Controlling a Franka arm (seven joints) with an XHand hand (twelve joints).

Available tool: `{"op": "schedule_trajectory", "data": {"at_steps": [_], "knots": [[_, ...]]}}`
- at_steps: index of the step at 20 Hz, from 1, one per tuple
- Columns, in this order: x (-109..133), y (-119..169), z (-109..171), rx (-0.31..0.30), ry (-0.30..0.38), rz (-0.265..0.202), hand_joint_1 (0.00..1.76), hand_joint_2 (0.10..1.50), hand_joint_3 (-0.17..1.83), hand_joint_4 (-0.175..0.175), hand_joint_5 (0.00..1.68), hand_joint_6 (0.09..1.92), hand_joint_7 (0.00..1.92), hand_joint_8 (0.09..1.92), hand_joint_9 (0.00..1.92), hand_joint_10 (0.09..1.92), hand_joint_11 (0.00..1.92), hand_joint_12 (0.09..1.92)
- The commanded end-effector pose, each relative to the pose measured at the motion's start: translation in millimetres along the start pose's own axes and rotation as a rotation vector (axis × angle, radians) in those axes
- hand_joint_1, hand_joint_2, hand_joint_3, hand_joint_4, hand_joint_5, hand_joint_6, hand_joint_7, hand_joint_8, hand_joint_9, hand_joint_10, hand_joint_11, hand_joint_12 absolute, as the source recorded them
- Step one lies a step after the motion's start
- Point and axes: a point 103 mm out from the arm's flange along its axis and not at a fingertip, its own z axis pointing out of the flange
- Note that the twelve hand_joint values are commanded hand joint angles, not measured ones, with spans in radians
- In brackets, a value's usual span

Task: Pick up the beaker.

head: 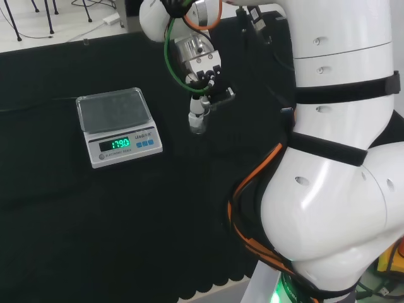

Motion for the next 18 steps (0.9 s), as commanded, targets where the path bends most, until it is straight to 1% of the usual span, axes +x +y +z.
{"op": "schedule_trajectory", "data": {"at_steps": [1, 5, 8, 13, 18], "knots": [[-3, -3, -9, -0.001, -0.018, -0.010, 1.07, 1.11, 0.06, -0.004, 0.93, 1.09, 0.97, 0.86, 1.07, 0.85, 0.82, 1.24], [-4, -5, -17, 0.017, -0.042, -0.032, 1.07, 1.11, 0.06, -0.006, 0.93, 1.09, 0.97, 0.86, 1.07, 0.85, 0.81, 1.24], [-7, -11, -27, 0.011, -0.048, -0.043, 1.07, 1.11, 0.06, -0.006, 0.93, 1.09, 0.97, 0.86, 1.07, 0.85, 0.81, 1.24], [-11, -21, -44, -0.004, -0.078, -0.061, 1.07, 1.11, 0.05, -0.012, 0.92, 1.10, 0.96, 0.87, 1.06, 0.86, 0.81, 1.24], [-15, -34, -64, -0.028, -0.128, -0.070, 1.07, 1.12, 0.05, -0.013, 0.92, 1.11, 0.96, 0.87, 1.06, 0.86, 0.81, 1.24]]}}
